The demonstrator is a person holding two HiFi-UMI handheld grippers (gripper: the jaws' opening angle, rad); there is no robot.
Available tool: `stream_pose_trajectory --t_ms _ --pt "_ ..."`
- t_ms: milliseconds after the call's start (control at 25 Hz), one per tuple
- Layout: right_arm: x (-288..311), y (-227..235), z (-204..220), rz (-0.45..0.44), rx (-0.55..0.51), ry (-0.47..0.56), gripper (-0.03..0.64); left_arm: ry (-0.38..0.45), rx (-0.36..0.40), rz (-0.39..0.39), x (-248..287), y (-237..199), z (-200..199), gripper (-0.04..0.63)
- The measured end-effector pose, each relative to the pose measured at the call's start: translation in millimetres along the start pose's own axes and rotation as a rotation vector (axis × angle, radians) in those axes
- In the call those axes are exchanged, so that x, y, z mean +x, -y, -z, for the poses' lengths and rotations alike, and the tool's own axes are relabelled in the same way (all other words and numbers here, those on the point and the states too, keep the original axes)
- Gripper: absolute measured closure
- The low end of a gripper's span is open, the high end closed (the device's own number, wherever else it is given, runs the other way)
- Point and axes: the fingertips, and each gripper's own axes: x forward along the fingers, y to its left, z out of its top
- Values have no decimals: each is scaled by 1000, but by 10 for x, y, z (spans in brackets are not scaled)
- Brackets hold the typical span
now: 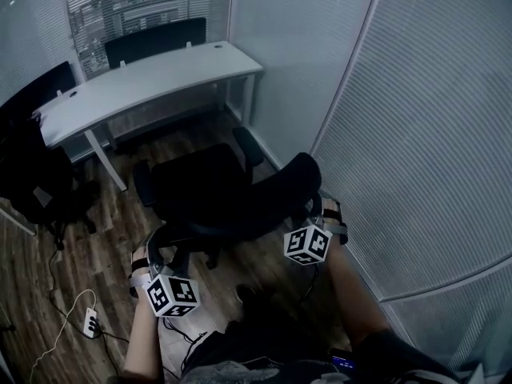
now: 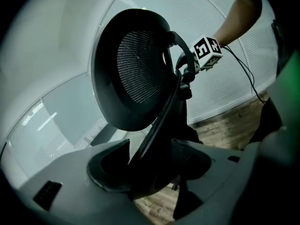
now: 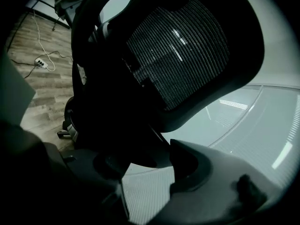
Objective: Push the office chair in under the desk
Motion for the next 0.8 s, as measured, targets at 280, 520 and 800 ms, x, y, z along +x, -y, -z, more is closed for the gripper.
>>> stream_pose_trajectory --t_ms 280,520,800 --pt "371 33 -134 -52 3 -12 377 -2 -5 -21 317 -230 61 314" --pt "836 86 -338 -102 -9 -24 379 -13 -11 -34 715 -559 154 313" --pt "1423 181 -541 -180 -9 -45 382 -20 -8 -68 1155 -879 198 313"
